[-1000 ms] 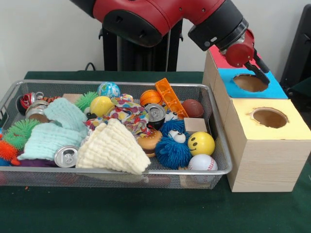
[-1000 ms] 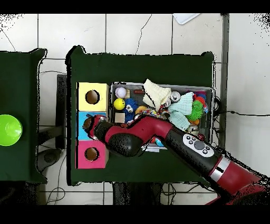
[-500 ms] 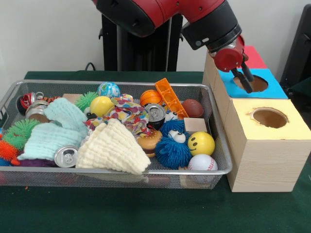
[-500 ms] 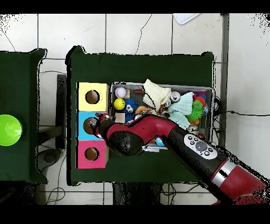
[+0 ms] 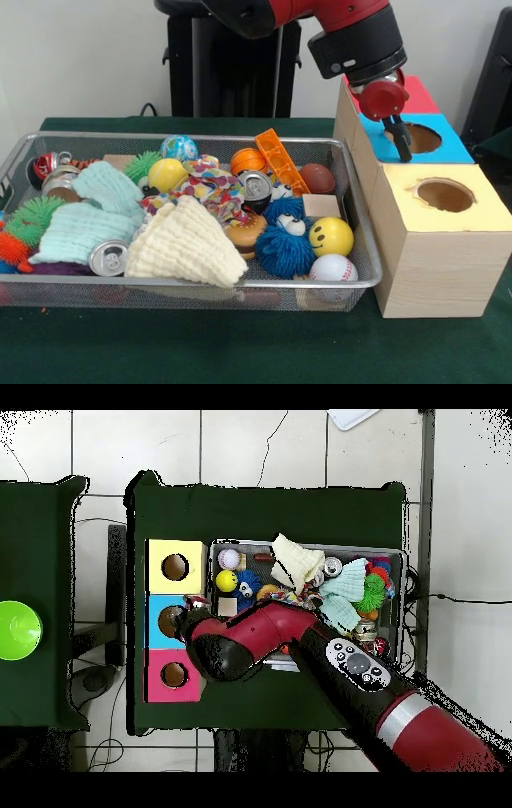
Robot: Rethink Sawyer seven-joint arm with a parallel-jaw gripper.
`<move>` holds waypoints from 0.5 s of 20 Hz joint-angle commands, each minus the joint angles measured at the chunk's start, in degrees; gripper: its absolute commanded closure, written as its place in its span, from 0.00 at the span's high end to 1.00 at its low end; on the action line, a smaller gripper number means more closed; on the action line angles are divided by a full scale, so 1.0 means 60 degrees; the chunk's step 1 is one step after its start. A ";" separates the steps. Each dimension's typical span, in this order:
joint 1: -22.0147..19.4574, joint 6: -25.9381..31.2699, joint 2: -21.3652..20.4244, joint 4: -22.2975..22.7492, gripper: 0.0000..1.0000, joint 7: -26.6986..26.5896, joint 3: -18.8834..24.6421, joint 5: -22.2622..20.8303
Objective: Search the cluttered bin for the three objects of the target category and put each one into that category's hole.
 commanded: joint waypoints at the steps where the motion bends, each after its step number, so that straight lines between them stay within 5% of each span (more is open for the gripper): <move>1: 0.0009 -0.0447 0.0069 -0.2081 1.00 0.2367 -0.2248 -0.0038; 10: -0.0894 0.0428 0.0253 -0.1979 1.00 0.0850 -0.1323 0.0329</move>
